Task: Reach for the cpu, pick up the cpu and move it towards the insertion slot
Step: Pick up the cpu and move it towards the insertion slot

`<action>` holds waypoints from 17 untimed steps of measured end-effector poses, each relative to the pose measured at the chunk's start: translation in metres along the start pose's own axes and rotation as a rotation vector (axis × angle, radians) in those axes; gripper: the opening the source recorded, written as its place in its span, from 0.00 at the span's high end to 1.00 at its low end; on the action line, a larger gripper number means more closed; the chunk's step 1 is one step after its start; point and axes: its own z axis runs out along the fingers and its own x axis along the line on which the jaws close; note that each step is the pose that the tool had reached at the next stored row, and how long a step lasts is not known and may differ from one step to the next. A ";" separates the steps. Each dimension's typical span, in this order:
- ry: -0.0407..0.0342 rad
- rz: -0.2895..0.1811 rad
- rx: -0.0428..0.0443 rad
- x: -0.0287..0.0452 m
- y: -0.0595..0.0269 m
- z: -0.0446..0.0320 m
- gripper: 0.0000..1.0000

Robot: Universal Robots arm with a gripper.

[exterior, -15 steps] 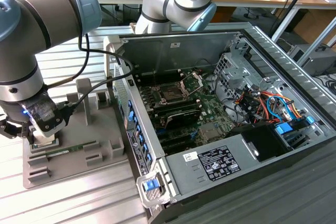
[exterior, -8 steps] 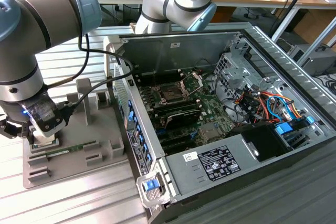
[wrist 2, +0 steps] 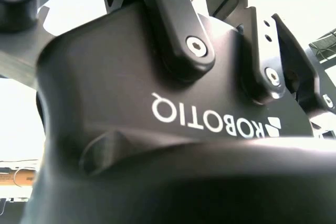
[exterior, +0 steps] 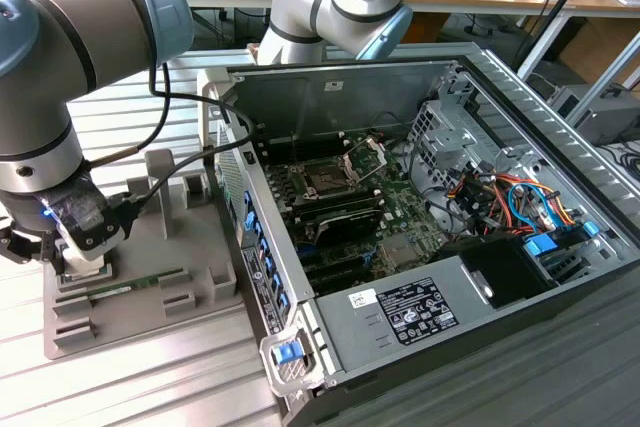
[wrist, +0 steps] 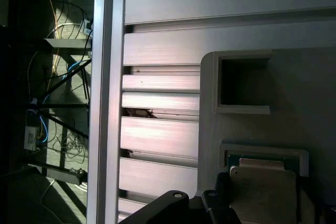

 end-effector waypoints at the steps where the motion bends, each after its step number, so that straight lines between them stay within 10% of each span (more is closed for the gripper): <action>1: 0.0000 0.000 0.0000 0.0000 0.0000 -0.0003 0.45; 17: 0.0001 0.000 0.0000 0.0000 0.0000 -0.0032 0.45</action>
